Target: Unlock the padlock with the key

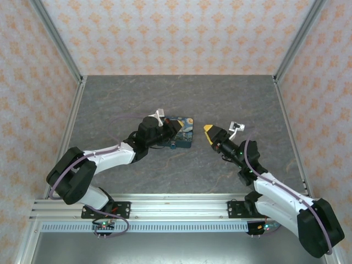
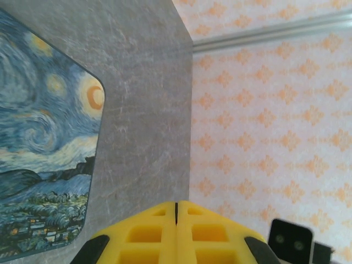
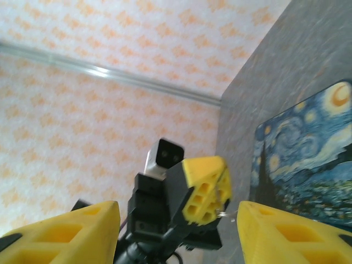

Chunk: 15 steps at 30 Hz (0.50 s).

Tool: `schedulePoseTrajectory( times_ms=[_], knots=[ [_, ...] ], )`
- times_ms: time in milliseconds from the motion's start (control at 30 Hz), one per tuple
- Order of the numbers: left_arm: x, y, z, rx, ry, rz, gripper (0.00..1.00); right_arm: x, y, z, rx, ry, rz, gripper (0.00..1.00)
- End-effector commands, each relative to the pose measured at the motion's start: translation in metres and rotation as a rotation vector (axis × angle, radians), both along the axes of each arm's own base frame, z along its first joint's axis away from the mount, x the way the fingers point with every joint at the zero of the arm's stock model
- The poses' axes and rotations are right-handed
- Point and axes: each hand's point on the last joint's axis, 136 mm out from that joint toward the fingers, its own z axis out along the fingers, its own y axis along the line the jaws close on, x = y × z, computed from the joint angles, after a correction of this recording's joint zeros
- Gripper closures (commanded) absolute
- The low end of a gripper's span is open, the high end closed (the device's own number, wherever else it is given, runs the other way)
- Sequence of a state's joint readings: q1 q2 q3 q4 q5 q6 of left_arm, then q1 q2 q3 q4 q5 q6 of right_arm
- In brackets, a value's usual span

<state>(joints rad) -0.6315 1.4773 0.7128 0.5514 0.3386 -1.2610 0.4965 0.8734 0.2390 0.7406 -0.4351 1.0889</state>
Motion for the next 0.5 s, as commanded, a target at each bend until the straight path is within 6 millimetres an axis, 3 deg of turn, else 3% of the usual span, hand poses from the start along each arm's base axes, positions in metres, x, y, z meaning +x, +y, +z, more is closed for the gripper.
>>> schedulePoseTrajectory(
  times_ms=[0,267,467],
  knots=[
    [0.006,0.010,0.019,-0.075,-0.012,0.117,1.00,0.012,-0.010,0.006,0.036,-0.015,-0.100,0.42],
    [0.008,-0.002,0.025,-0.125,-0.002,0.134,1.00,0.029,0.027,0.012,0.025,-0.032,-0.042,0.44],
    [0.008,-0.007,0.028,-0.127,-0.007,0.142,1.00,0.039,0.054,0.007,0.025,-0.021,0.005,0.48]
  ],
)
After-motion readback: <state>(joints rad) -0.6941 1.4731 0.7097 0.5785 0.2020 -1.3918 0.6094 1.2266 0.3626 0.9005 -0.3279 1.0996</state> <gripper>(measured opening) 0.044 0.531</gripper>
